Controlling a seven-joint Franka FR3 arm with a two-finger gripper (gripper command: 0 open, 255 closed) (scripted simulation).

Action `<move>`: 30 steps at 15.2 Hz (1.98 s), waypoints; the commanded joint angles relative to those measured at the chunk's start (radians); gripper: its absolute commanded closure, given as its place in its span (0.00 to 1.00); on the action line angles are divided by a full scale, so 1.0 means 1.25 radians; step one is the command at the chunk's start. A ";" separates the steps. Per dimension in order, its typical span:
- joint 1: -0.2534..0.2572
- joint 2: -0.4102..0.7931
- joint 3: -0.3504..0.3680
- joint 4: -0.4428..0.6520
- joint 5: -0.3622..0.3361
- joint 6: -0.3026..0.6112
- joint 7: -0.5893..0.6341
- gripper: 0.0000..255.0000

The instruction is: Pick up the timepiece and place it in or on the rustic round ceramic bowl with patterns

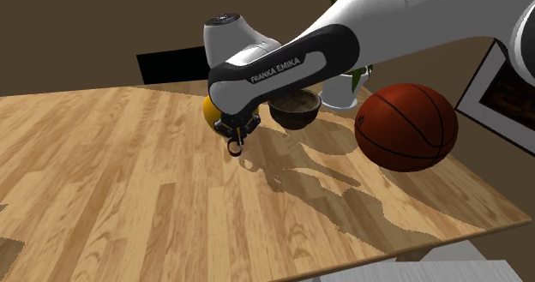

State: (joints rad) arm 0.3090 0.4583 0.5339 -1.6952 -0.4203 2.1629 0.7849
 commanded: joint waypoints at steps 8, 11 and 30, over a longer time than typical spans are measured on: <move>-0.008 -0.038 0.016 0.046 0.032 -0.077 -0.029 1.00; -0.008 -0.047 0.020 0.066 0.041 -0.104 -0.037 1.00; -0.009 -0.072 0.030 0.227 0.073 -0.278 -0.093 1.00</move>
State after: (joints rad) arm 0.3064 0.3705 0.5737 -1.4162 -0.3321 1.8192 0.6817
